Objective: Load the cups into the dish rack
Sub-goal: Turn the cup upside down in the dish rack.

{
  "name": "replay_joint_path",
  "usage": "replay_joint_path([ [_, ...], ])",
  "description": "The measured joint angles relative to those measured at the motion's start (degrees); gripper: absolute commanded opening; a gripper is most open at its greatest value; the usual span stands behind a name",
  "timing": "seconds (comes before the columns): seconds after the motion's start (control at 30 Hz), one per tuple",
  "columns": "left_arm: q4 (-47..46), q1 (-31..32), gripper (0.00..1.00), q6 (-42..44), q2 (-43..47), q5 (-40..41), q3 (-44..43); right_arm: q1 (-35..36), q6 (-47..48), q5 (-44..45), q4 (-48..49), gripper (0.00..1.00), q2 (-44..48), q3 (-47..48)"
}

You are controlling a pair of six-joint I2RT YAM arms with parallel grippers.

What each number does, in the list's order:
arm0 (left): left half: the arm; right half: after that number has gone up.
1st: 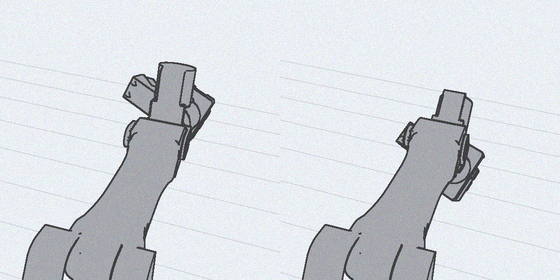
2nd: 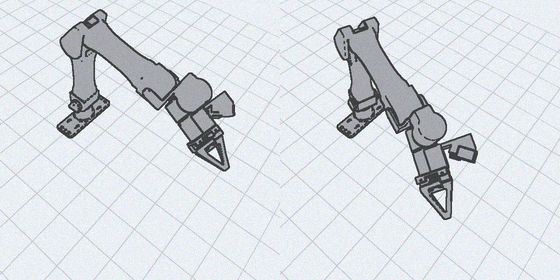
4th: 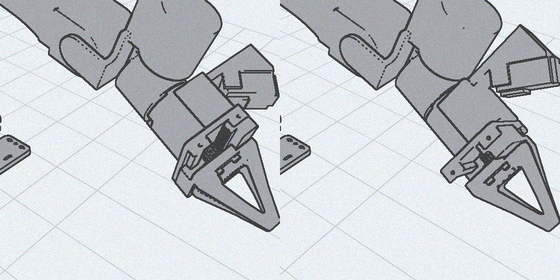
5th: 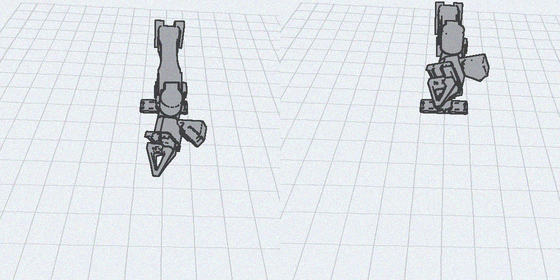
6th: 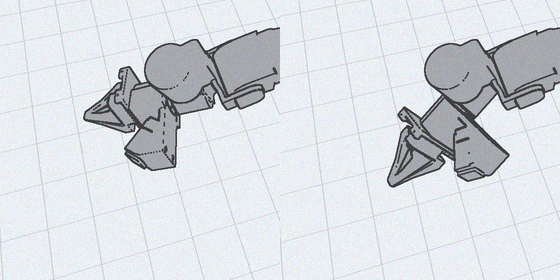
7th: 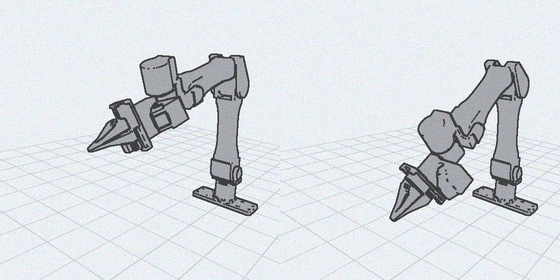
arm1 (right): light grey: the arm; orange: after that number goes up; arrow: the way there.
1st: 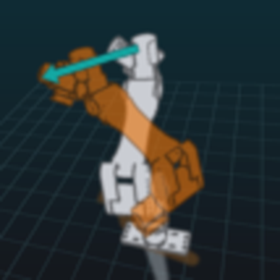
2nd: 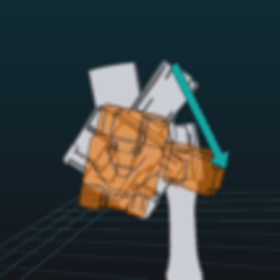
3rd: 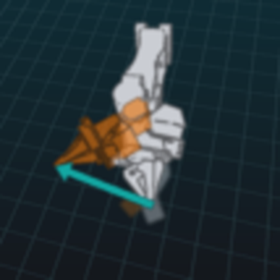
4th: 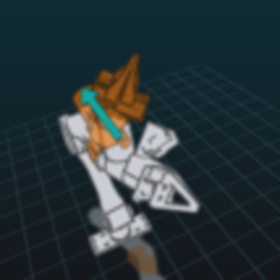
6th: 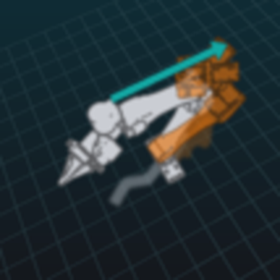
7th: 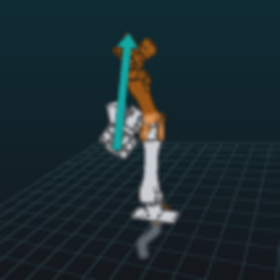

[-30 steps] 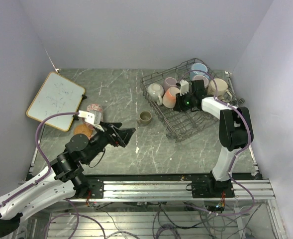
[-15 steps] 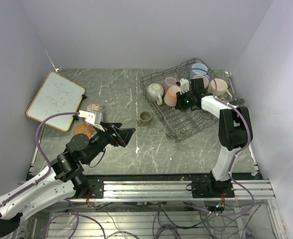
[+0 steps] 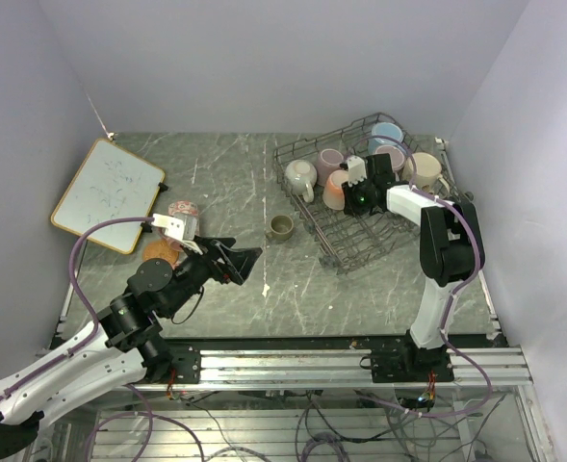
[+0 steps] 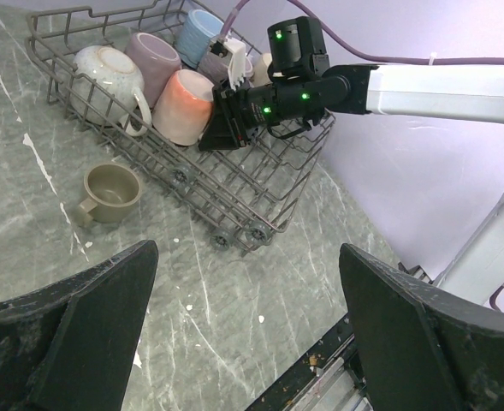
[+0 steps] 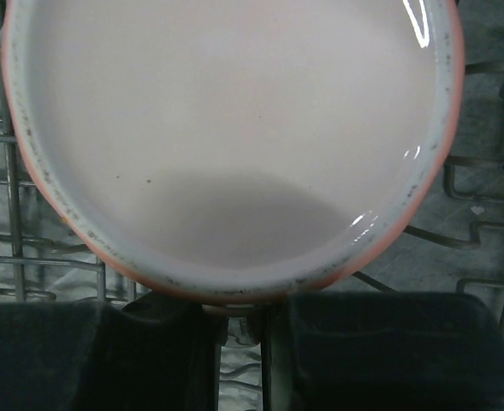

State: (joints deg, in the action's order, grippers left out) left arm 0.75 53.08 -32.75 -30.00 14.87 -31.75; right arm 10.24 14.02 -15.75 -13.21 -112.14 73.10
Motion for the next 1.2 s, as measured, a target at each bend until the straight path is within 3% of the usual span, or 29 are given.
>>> replay_joint_path([
  [0.47,0.04,0.0,0.97,0.0,0.0,0.0,-0.02,-0.11,2.95,3.3,-2.05,0.03,-0.85,2.03],
  [1.2,0.07,0.0,0.97,0.0,-0.85,0.0,-0.02,-2.32,4.22,2.23,0.74,0.41,-1.29,2.75],
])
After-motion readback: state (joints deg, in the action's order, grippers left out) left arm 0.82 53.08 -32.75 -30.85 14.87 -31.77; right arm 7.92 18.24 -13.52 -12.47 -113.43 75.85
